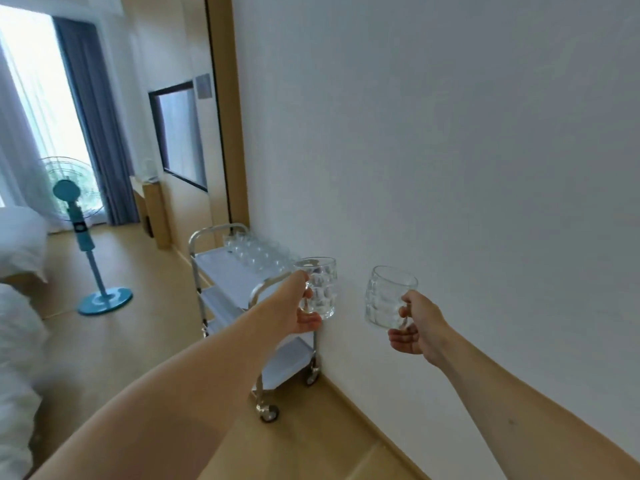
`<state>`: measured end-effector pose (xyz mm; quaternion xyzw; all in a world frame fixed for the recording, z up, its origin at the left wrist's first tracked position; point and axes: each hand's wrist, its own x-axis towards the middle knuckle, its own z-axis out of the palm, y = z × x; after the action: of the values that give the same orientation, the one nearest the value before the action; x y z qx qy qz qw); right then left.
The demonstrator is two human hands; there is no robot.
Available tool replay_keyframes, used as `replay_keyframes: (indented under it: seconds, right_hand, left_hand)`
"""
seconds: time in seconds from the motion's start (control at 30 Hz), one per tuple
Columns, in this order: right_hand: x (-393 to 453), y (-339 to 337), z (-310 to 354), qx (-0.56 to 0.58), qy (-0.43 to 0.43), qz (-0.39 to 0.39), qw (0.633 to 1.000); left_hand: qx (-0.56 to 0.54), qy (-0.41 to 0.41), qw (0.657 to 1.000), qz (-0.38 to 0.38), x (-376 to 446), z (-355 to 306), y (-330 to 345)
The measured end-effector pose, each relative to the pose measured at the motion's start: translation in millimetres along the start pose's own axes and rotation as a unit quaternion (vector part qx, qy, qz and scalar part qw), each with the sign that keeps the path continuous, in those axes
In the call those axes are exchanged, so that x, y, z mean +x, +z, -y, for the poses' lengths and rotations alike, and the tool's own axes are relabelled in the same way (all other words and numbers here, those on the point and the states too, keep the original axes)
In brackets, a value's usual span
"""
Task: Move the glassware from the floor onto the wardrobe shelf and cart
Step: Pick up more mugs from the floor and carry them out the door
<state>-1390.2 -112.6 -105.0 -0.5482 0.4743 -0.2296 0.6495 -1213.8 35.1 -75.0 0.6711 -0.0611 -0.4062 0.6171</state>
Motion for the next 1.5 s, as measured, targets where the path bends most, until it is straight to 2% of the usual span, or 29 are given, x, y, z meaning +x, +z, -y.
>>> replay_keyframes:
  seconds: [0.17, 0.4, 0.7, 0.87, 1.1, 1.37, 1.5]
  right_hand:
    - [81, 94, 24, -0.037, -0.001, 0.085, 0.996]
    - [172, 202, 60, -0.056, 0.028, 0.193, 0.979]
    - [244, 301, 31, -0.084, 0.081, 0.282, 0.952]
    - [268, 344, 29, -0.107, 0.102, 0.284, 0.947]
    - [311, 422, 48, -0.098, 0.085, 0.259, 0.957]
    - [370, 506, 60, -0.101, 0.097, 0.184, 0.973]
    - [395, 537, 52, -0.081, 0.129, 0.141, 0.978]
  left_hand:
    - [-0.038, -0.015, 0.998, -0.054, 60, -25, -54]
    - [-0.038, -0.027, 0.983, -0.176, 131, -77, -107]
    - [-0.052, -0.093, 0.958, -0.267, 206, -75, -164]
    - [-0.065, -0.119, 0.956, -0.261, 250, -79, -198]
    - [-0.050, -0.125, 0.971, -0.199, 327, -105, -259]
    - [0.039, -0.135, 0.982, -0.125, 449, -151, -327]
    - [0.067, -0.154, 0.982, -0.083, 499, -161, -347]
